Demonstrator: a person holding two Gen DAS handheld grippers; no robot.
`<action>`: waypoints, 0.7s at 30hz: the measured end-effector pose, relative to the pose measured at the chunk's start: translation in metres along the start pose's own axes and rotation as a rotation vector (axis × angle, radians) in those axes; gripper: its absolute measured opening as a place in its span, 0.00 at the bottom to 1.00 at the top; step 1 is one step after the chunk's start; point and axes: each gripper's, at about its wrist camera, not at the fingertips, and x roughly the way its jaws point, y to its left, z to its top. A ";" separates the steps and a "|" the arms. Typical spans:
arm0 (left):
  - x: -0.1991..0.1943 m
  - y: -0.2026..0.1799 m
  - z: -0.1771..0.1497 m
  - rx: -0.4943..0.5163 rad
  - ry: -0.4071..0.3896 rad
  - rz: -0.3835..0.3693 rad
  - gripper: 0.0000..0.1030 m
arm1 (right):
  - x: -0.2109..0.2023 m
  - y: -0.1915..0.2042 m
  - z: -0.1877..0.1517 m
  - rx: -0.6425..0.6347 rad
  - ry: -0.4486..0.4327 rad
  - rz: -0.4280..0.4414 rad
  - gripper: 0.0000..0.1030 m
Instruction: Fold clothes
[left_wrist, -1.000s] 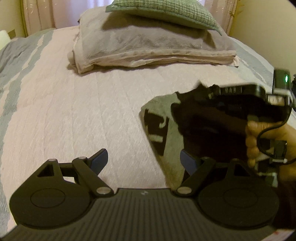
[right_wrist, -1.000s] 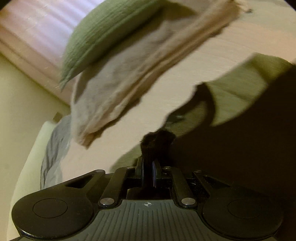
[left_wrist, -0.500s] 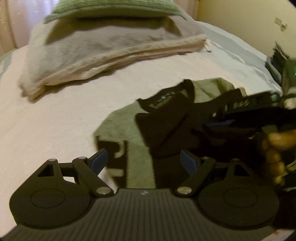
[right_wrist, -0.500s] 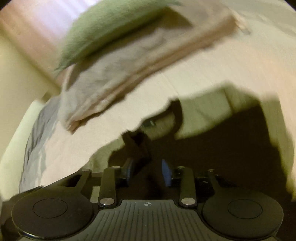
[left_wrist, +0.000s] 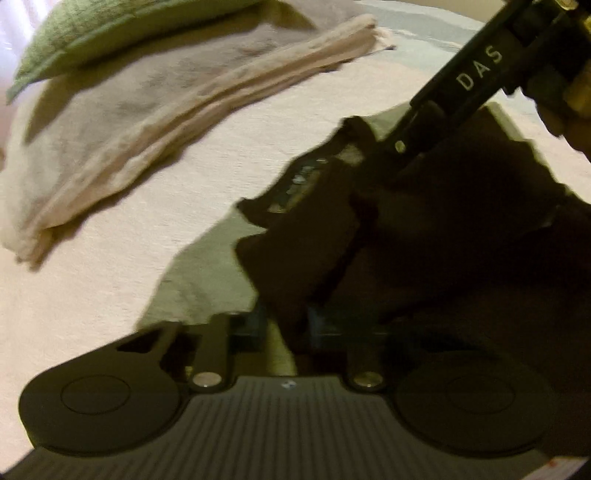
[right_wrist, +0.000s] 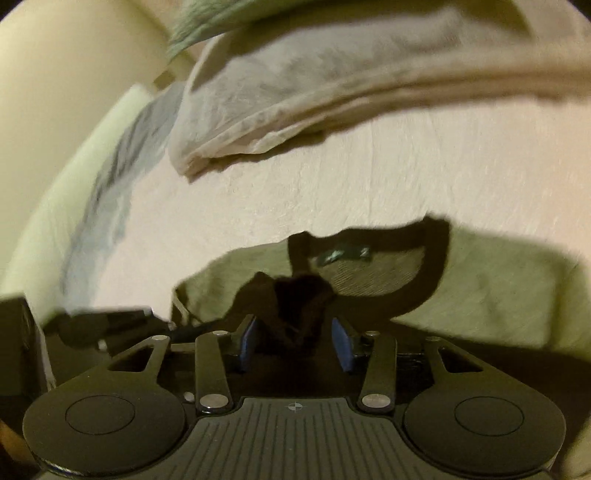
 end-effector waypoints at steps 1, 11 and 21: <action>-0.001 0.003 0.000 -0.028 0.000 0.002 0.13 | 0.005 -0.003 -0.002 0.053 -0.009 0.026 0.40; 0.000 0.026 -0.013 -0.218 0.020 -0.053 0.12 | 0.004 -0.020 -0.024 0.224 -0.058 0.058 0.03; -0.027 0.043 -0.013 -0.286 0.031 -0.152 0.41 | 0.005 -0.021 -0.039 0.254 -0.064 0.022 0.03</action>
